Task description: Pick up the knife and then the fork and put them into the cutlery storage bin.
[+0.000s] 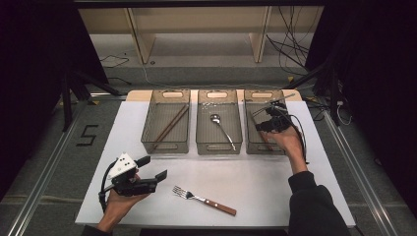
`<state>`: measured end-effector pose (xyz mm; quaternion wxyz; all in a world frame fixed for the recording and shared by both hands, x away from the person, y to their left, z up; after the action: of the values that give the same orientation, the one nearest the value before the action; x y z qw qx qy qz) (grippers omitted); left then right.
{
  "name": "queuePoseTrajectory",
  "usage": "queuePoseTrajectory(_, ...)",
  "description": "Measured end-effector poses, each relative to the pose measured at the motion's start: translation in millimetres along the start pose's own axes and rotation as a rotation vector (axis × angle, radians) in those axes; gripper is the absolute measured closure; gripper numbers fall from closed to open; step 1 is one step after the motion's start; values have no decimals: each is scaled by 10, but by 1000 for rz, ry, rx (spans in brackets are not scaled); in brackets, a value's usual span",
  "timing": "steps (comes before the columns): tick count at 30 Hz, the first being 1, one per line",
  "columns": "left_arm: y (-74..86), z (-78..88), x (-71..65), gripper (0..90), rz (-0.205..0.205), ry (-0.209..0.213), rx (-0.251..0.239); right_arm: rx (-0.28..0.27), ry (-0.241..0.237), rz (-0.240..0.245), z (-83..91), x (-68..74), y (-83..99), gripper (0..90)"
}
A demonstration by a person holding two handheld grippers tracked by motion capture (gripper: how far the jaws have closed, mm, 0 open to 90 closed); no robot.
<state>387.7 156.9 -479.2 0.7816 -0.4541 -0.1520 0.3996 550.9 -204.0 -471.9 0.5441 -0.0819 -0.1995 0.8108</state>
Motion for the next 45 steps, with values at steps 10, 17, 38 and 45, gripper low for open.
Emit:
queuePoseTrajectory(10,0,1,0,169,0,0,0,-57,-55,120,170,358,-2,389)
queuePoseTrajectory(17,0,5,-2,169,-1,1,1,-72,-85,210,293,649,83,324)
queuePoseTrajectory(38,-2,7,-4,167,1,1,-3,-55,-167,352,297,1366,579,242)
queuePoseTrajectory(45,1,11,-4,165,1,-1,-3,-20,-177,390,270,1532,704,239)
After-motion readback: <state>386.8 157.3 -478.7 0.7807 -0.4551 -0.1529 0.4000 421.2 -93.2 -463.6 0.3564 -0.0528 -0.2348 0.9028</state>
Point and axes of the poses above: each handheld gripper's, and its own axes: z roughly backward along the jaws, y roughly out of its underside, x roughly to its left, the point moved 9 cm from there along -z, roughly forward along the jaws, and after that the axes turned 11 degrees about x, right-handed, at the moved point
